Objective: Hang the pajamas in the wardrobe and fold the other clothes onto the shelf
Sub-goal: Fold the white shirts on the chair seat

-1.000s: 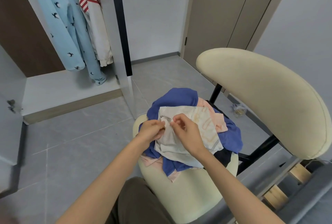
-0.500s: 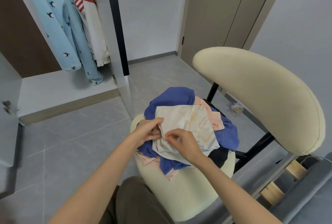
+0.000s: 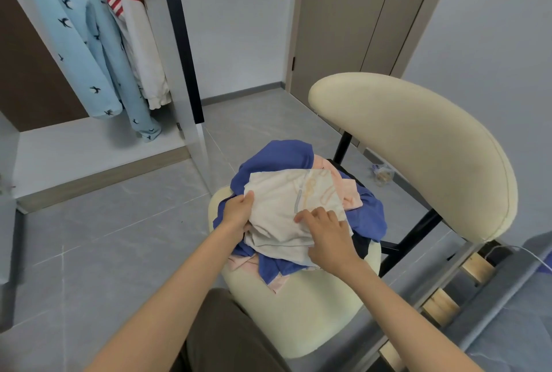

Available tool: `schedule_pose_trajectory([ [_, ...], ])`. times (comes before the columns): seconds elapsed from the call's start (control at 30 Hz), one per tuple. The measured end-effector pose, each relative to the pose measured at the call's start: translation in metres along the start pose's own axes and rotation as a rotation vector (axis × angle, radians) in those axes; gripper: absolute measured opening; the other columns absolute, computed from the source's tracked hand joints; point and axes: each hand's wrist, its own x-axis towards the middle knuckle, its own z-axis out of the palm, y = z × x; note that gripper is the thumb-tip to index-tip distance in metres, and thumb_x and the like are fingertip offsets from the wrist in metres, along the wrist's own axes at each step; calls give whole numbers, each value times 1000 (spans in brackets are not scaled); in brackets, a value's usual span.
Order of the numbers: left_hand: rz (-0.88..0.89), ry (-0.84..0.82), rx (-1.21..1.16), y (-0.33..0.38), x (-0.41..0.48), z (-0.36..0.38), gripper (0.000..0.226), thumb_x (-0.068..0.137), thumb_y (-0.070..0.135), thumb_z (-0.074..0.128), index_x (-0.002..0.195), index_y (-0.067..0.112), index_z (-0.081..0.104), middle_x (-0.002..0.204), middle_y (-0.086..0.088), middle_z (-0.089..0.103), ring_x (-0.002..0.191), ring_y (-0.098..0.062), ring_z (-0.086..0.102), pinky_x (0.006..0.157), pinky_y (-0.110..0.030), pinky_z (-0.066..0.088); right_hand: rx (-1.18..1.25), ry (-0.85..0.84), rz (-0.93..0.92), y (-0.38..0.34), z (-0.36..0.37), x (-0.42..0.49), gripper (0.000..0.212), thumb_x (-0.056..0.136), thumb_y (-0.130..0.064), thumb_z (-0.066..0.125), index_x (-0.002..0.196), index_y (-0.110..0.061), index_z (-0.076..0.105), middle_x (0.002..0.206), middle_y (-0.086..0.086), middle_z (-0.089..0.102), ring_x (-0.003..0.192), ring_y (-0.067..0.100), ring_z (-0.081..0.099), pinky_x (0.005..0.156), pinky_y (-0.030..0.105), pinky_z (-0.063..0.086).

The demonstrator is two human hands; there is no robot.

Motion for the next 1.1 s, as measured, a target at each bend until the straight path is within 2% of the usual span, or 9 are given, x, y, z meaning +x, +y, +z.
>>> schedule_pose_trajectory([
  [0.13, -65, -12, 49, -12, 5, -9, 25, 98, 33, 44, 96, 10, 55, 92, -6, 58, 93, -26, 55, 88, -40, 48, -181, 73, 163, 4, 6, -6, 45, 84, -4, 46, 126, -19, 39, 115, 6, 45, 102, 25, 44, 79, 36, 32],
  [0.23, -133, -12, 138, -16, 5, -12, 39, 96, 47, 41, 104, 11, 53, 99, -7, 60, 101, -29, 58, 95, -41, 49, -191, 39, 90, 10, 7, -9, 34, 90, -6, 46, 122, -15, 43, 114, 5, 50, 104, 24, 48, 80, 34, 34],
  [0.43, -136, -50, 25, -4, 6, -10, 40, 90, 56, 46, 108, 22, 58, 95, 1, 63, 99, -24, 59, 96, -38, 48, 86, 48, 33, 7, -6, -8, 16, 83, -7, 44, 97, -15, 49, 95, 3, 56, 79, 22, 43, 61, 30, 29],
  [0.57, -121, -107, 79, -8, 4, -8, 58, 88, 43, 61, 132, 9, 46, 126, -9, 58, 114, -29, 55, 98, -42, 46, 295, 71, 206, 13, 4, -5, 16, 87, -9, 44, 72, -12, 41, 91, 9, 49, 87, 24, 40, 68, 30, 26],
  [0.67, -128, -112, 89, -13, -1, -5, 64, 83, 35, 70, 132, 5, 41, 125, -11, 57, 107, -27, 55, 85, -37, 51, 535, 191, 481, 20, 12, -1, 12, 94, -15, 46, 86, -7, 42, 106, 14, 47, 106, 31, 39, 77, 30, 18],
  [0.77, -112, -44, 98, -18, -4, -3, 70, 80, 37, 72, 133, 6, 37, 121, -8, 56, 98, -26, 53, 75, -39, 51, 808, 166, 662, 24, 9, 4, 51, 88, -35, 63, 118, -5, 35, 126, 12, 40, 120, 36, 37, 88, 36, 32],
  [0.87, -175, -8, 158, -16, -9, 2, 87, 80, 57, 62, 143, 7, 28, 130, -10, 52, 103, -28, 54, 76, -37, 55, 885, 151, 691, 27, 2, 9, 73, 83, -30, 71, 131, 1, 26, 137, 17, 34, 123, 36, 42, 96, 44, 42],
  [0.97, -230, -19, 197, -13, -11, 6, 95, 82, 73, 40, 147, 6, 22, 139, -12, 46, 115, -31, 53, 85, -37, 54, 836, -44, 662, 31, -6, 11, 64, 88, -31, 65, 132, 3, 35, 132, 20, 45, 110, 35, 54, 89, 44, 52],
  [1.1, -246, -42, 147, -13, -12, 6, 71, 94, 62, 26, 142, 9, 34, 135, -12, 48, 114, -30, 50, 80, -37, 50, 522, -147, 571, 26, -7, 7, 58, 95, -38, 50, 136, -2, 30, 126, 17, 53, 101, 32, 58, 76, 38, 48],
])
